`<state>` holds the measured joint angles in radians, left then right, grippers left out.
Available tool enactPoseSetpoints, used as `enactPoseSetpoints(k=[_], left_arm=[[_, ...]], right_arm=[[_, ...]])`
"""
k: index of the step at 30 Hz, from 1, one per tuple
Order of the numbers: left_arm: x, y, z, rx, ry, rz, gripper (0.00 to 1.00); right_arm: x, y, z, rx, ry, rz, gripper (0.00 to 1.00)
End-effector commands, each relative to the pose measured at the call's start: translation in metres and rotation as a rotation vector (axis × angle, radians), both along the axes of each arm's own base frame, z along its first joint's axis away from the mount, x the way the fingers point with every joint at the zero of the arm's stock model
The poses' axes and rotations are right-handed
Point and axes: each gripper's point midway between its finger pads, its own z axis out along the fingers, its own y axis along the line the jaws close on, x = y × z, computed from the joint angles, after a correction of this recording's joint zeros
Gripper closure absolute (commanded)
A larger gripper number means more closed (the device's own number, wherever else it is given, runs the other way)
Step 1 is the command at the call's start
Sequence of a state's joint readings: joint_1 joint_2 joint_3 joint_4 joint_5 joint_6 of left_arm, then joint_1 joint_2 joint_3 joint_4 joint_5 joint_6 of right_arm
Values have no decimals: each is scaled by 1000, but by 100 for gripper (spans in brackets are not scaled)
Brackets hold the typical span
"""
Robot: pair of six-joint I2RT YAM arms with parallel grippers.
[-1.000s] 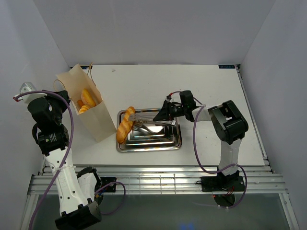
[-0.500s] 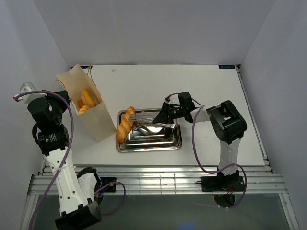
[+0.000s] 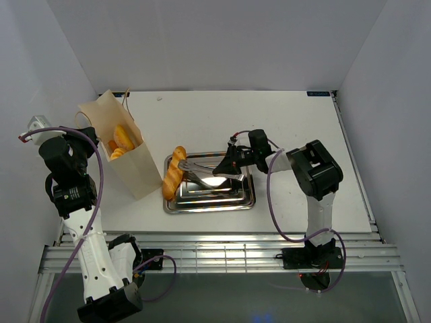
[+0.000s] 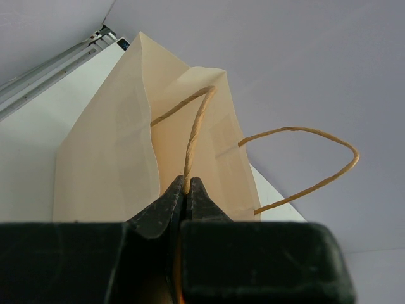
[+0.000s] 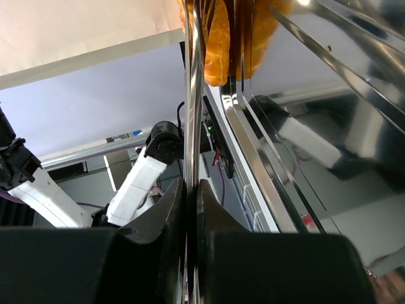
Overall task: Place the fake bread into the paper bag
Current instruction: Pick up the fake bread from the plate.
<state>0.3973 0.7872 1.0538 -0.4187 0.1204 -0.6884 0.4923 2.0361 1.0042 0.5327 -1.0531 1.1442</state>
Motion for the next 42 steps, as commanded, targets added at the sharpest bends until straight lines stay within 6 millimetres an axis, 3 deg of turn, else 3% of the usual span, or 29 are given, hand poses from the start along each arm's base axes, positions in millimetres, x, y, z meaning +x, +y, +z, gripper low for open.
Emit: enactPoseSetpoints(k=[1,3,7,9,10,11,12,13,15,17,19,20,22,23,24,26,27,28,29,30,35,39,42], left_arm=[[-4,-2,13,20,-26,-6,100],[-4,-3,12,19,-23,-8,100],[-6,-2,15,24,-26,3,100],[-8,-1,18,32,-31,10,100],[-9,0,19,32,-30,15,100],[-8,0,21,33,-33,15,100],[-8,0,21,33,-33,15,100],[-8,0,21,32,-34,15,100],[-8,1,21,28,-35,21,100],[-8,0,21,24,-38,17,100],[-8,-1,21,19,-40,11,100],[-8,-1,21,18,-41,13,100],[-10,-2,22,20,-45,13,100],[-10,-2,22,20,-45,13,100],[-10,-2,23,20,-47,13,100],[-11,-2,26,23,-52,13,100],[-12,-2,26,23,-52,13,100],[-12,-3,27,23,-54,11,100],[-12,-3,28,24,-55,11,100],[-12,-4,28,24,-55,8,100],[-13,-3,30,25,-59,11,100],[-13,-3,29,27,-56,10,100],[-13,-4,28,25,-55,7,100]], right_arm=[[-1,3,32,72,-106,15,92],[-3,1,41,82,-129,14,92],[-7,-2,84,117,-228,10,92],[-7,-4,94,89,-268,-1,92],[-1,-4,119,89,-351,-26,92],[1,-5,128,69,-389,-33,92],[-1,-9,127,14,-406,-26,92],[5,-10,157,17,-491,-57,92],[3,-14,178,-10,-523,-69,92],[3,-15,222,22,-639,-91,92],[0,-15,245,22,-697,-109,92],[0,-14,269,43,-755,-119,92],[-1,-12,284,26,-813,-135,92],[-7,-7,307,54,-869,-134,92],[-10,-5,316,64,-895,-134,92],[-14,6,325,53,-939,-130,92],[-18,9,349,78,-998,-139,92],[-14,16,349,60,-1007,-142,92],[-22,24,350,57,-1007,-114,92],[-26,28,367,86,-1045,-112,92],[-35,57,370,114,-1040,-61,92],[-34,70,361,106,-1022,-42,92],[-32,84,343,87,-989,-14,92]])
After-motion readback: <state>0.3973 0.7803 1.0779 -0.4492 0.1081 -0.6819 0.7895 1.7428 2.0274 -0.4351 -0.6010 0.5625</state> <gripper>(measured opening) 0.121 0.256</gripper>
